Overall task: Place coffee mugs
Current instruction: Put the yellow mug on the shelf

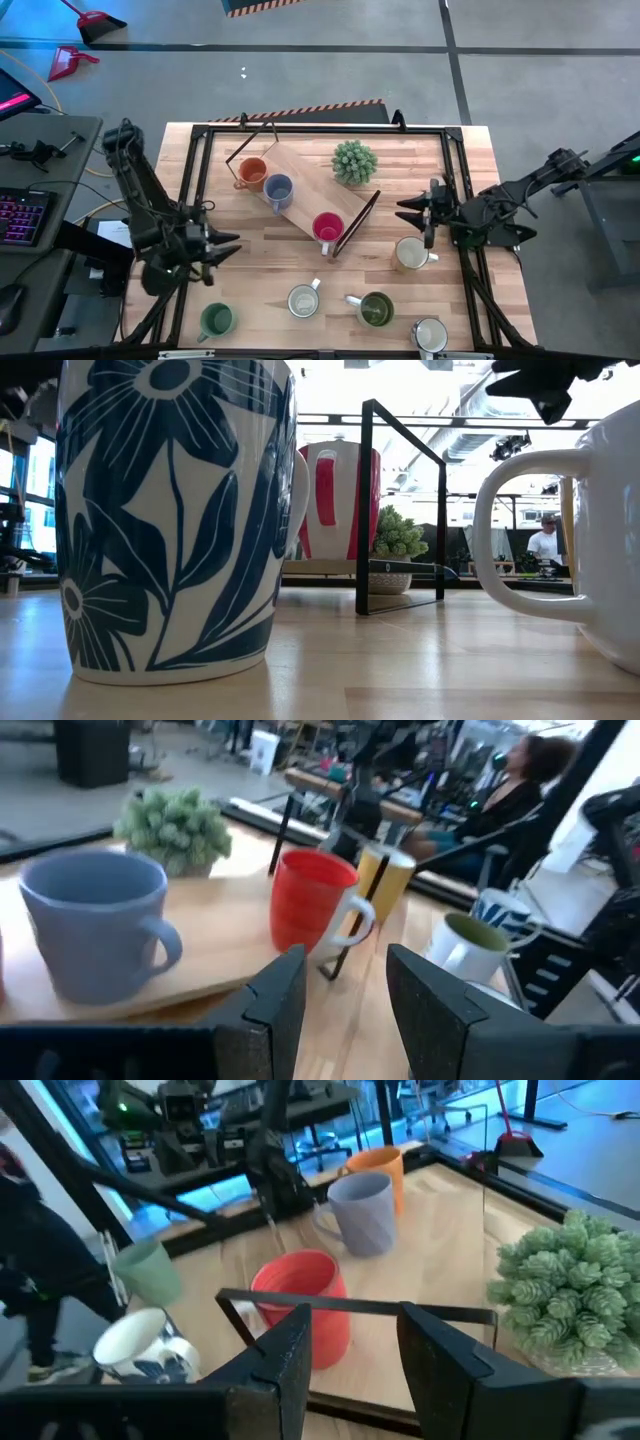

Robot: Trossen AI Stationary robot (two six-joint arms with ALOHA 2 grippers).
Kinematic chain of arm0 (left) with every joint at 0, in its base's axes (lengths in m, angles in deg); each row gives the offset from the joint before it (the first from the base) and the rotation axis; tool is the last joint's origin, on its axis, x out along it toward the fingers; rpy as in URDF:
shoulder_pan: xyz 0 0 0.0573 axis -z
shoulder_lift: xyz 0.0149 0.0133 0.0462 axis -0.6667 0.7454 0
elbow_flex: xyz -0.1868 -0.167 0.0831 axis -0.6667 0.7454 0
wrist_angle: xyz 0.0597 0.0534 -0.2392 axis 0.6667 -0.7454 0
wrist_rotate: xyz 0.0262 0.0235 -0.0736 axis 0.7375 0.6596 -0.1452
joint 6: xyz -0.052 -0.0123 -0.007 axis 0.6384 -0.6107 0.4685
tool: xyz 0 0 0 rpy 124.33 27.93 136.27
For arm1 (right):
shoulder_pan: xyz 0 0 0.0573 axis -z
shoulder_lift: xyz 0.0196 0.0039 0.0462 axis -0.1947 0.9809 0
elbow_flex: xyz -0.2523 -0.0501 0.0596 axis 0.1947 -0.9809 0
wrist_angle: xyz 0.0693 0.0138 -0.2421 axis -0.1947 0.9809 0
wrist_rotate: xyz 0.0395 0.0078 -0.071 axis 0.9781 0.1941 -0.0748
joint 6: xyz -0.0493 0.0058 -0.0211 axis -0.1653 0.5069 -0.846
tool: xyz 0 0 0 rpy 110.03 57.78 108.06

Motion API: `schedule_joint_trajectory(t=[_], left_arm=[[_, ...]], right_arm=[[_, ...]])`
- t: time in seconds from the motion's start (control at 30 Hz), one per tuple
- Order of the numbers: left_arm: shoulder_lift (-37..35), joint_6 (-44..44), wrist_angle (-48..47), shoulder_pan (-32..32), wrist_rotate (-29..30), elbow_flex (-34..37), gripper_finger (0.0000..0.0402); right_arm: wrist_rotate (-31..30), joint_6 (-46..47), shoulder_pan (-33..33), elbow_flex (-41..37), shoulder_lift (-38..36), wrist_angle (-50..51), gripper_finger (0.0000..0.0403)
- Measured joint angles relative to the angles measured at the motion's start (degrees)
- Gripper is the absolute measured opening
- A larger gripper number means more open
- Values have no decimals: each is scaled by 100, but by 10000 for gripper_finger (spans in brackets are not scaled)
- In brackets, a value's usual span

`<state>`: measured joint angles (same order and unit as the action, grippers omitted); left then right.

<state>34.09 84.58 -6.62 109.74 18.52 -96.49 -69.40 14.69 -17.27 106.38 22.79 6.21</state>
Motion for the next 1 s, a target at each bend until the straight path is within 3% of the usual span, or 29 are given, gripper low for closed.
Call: schedule_joint_trajectory(t=[0.17,0.33,0.53,0.7,1.0], left_arm=[[-895,-266,-782,402,423,0,129],[-1927,-1584,-762,452,411,-14,129],[-2807,-3884,489,239,-192,-244,129],[-2959,-6246,1761,-367,-884,-356,129],[-3238,-5977,980,-1594,-1993,-348,129]], right_arm=[[-2,-96,0,113,-198,173,128],[-55,-164,0,234,-178,186,128],[-114,-120,119,249,-175,186,128],[-8,-125,430,249,-175,187,128],[495,-225,920,249,-176,192,128]])
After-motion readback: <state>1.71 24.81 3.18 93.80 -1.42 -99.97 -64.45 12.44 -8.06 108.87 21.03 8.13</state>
